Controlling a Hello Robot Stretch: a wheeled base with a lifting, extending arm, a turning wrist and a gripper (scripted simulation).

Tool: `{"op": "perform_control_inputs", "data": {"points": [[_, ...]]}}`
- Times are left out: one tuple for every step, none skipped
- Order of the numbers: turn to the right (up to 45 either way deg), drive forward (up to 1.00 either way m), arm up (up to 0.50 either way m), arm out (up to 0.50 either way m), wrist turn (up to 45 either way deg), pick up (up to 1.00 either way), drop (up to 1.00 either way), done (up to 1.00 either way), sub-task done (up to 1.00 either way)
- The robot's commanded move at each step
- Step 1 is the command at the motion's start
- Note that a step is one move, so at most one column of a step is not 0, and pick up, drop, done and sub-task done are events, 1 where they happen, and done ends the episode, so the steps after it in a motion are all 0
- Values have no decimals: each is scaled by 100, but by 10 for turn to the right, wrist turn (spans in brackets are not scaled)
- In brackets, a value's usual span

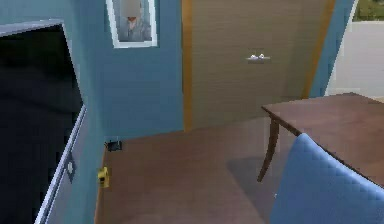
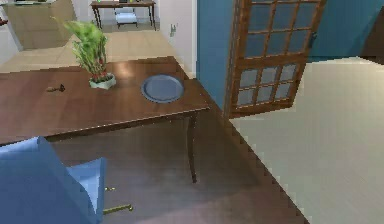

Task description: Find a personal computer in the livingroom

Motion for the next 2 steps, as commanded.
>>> {"op": "perform_control_inputs", "data": {"points": [[0,60,0,0,0,0,0,0,0],[450,0,0,0,0,0,0,0,0]]}}
